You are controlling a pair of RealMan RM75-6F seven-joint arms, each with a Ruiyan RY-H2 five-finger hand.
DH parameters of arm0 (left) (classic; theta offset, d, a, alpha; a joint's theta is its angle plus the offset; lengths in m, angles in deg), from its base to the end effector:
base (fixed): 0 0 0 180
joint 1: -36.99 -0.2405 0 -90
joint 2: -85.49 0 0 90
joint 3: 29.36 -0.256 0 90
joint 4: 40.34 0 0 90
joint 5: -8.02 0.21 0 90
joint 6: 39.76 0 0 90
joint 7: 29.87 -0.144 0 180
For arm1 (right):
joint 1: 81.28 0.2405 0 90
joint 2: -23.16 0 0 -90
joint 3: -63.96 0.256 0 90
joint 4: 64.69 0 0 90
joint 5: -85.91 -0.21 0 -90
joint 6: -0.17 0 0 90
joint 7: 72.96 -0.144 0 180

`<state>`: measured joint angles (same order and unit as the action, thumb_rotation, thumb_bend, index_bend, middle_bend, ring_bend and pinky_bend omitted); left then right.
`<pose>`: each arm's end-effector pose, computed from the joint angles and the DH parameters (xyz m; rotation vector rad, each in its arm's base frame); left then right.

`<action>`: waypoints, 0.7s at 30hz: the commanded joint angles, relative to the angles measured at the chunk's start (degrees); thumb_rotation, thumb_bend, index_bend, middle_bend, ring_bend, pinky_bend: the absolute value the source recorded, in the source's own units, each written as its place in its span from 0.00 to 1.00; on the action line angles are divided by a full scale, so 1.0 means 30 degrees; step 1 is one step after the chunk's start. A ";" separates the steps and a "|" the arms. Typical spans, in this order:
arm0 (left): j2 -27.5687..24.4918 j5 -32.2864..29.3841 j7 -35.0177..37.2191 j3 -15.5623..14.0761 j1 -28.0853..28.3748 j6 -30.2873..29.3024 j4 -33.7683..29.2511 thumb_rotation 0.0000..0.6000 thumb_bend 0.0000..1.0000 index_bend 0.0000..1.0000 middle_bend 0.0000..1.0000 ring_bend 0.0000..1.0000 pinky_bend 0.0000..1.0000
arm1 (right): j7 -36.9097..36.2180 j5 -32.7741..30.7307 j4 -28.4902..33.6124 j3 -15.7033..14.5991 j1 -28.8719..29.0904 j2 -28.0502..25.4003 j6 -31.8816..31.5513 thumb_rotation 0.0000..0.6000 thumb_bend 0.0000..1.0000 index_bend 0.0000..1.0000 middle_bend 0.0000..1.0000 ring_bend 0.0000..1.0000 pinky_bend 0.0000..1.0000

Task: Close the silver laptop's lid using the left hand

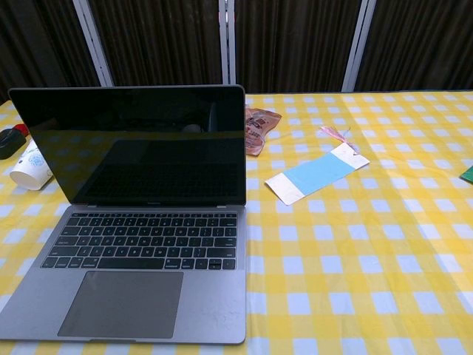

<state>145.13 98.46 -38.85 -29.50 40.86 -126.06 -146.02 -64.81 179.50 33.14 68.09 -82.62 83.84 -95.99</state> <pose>-0.2653 0.1615 0.1572 -1.4668 -0.8992 -0.9186 -0.2844 -0.1497 0.1910 1.3401 -0.6768 0.9436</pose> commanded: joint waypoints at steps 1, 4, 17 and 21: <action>0.0025 0.0006 -0.0065 0.0000 -0.0008 -0.0013 0.0014 1.00 0.00 0.00 0.00 0.00 0.00 | 0.0017 0.0006 -0.0009 -0.0001 -0.0005 0.0003 -0.0008 1.00 0.00 0.05 0.00 0.00 0.00; 0.0073 -0.0047 -0.0179 -0.0006 0.0009 0.0062 0.0054 1.00 0.00 0.00 0.00 0.00 0.00 | 0.0042 0.0001 -0.0020 -0.0001 -0.0001 0.0014 0.0006 1.00 0.00 0.05 0.00 0.00 0.00; 0.1641 -0.0452 0.0622 0.1698 0.2300 0.2032 0.1104 1.00 0.74 0.00 0.00 0.00 0.00 | -0.0317 -0.0531 0.0151 0.0206 0.0112 -0.0144 0.0294 1.00 0.00 0.05 0.00 0.00 0.00; 0.1603 -0.0976 0.2056 0.3019 0.4198 0.3886 0.0682 1.00 0.98 0.06 0.00 0.00 0.00 | -0.0433 -0.0945 0.0067 0.0293 0.0262 -0.0156 0.0712 1.00 0.00 0.05 0.00 0.00 0.00</action>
<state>149.64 96.83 -35.24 -22.89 50.42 -117.44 -143.36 -66.00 176.90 33.43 68.88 -81.98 83.39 -94.10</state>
